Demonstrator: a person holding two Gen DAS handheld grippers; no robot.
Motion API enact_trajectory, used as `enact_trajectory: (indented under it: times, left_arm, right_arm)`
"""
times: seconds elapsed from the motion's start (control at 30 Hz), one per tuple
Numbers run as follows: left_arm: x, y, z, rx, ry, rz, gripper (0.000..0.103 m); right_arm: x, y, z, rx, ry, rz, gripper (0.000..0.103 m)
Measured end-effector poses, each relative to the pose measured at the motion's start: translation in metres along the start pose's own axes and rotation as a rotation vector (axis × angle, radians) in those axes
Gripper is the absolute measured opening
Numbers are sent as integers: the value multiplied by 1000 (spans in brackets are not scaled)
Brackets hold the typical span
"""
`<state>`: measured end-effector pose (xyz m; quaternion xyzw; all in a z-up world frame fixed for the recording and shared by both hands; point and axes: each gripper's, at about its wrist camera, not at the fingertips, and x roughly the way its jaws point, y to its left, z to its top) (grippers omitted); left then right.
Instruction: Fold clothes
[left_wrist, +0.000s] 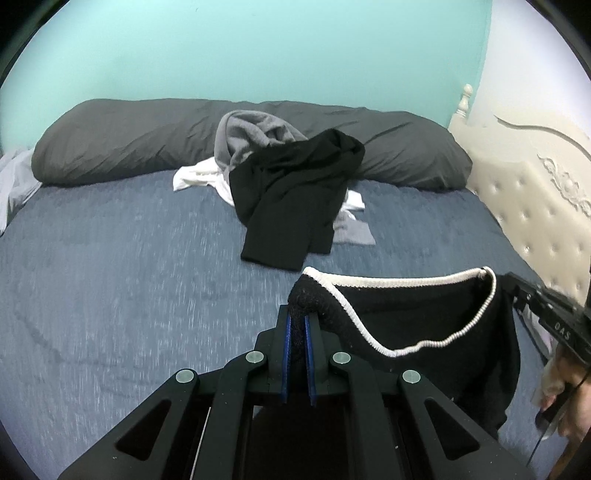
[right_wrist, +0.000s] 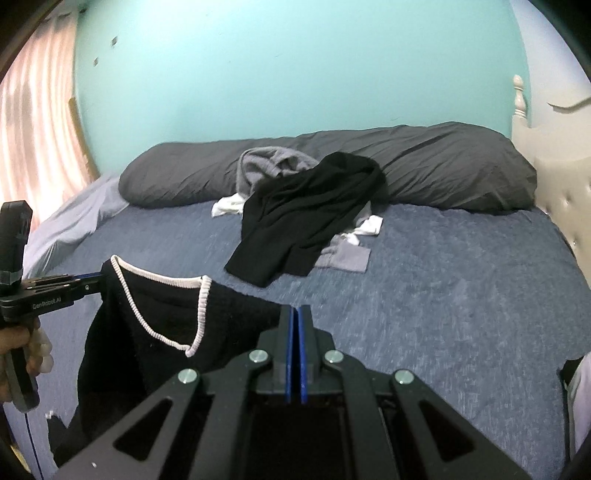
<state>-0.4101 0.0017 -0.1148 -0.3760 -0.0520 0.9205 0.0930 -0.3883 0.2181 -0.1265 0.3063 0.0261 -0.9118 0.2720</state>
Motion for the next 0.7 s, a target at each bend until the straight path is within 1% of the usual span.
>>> enact_trajectory:
  times: [0.17, 0.23, 0.27, 0.37, 0.43, 0.5, 0.6, 0.7]
  left_arm:
    - [23, -1, 32, -3, 9, 21, 7]
    - [34, 1, 41, -14, 21, 28, 7]
    - [42, 3, 46, -22, 29, 40, 7]
    - [61, 9, 56, -22, 38, 52, 7]
    - [80, 9, 52, -2, 62, 60, 7]
    - [98, 12, 45, -3, 88, 62, 7]
    - [125, 21, 32, -17, 128, 62, 7]
    - [144, 27, 19, 6, 150, 76, 7]
  right_arm:
    - [10, -14, 18, 29, -23, -28, 2]
    - [16, -19, 25, 37, -31, -38, 2]
    - [18, -23, 30, 49, -40, -45, 0]
    - [26, -35, 43, 84, -65, -68, 0]
    - [38, -42, 48, 86, -41, -76, 0]
    - [56, -47, 42, 84, 10, -54, 0]
    - [84, -49, 29, 95, 85, -15, 0]
    - [112, -50, 14, 112, 160, 27, 0]
